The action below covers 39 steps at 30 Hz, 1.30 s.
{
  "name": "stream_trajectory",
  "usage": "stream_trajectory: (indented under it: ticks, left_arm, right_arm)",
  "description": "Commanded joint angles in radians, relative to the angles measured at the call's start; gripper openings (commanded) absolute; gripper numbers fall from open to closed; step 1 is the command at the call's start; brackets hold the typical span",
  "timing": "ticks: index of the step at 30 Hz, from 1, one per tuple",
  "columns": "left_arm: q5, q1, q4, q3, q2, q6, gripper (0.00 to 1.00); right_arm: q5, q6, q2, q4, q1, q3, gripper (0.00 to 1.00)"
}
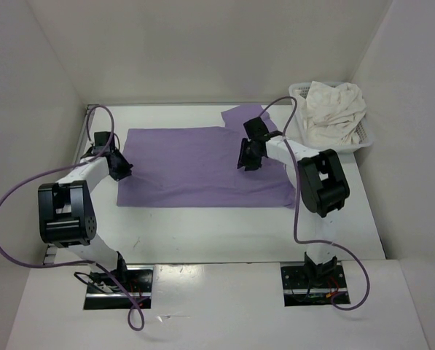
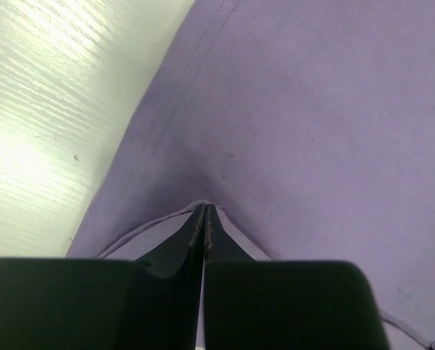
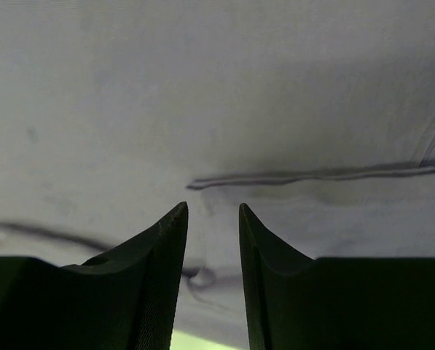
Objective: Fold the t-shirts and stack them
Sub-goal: Fold the flattened tshirt in 1/3 of the way
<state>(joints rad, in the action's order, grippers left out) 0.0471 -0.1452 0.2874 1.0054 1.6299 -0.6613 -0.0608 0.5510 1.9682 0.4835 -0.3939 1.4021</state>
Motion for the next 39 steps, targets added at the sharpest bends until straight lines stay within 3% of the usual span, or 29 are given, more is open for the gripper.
stream_trajectory:
  ticks: [1,8,26,28,34,39]
  left_arm:
    - [0.004,-0.001,0.007,-0.010,-0.039,-0.015,0.00]
    - [-0.015,-0.001,0.027,-0.010,-0.080,-0.015,0.00]
    - [-0.043,-0.001,0.007,-0.019,-0.081,-0.034,0.00]
    - [-0.052,-0.001,0.007,-0.019,-0.071,-0.034,0.00]
    - [-0.052,-0.001,0.007,-0.019,-0.071,-0.034,0.00]
    - [-0.061,-0.001,0.007,-0.019,-0.080,-0.034,0.00]
  right_arm:
    - [0.073,-0.043,0.035,-0.022,-0.008,0.054,0.40]
    - [0.107,-0.072,0.057,-0.011,-0.046,0.095,0.45]
    - [0.245,-0.072,0.113,0.052,-0.105,0.132,0.41]
    - [0.245,-0.072,0.132,0.061,-0.105,0.141,0.38]
    - [0.236,-0.072,0.132,0.081,-0.105,0.161,0.15]
    - [0.236,-0.062,0.067,0.081,-0.105,0.150,0.09]
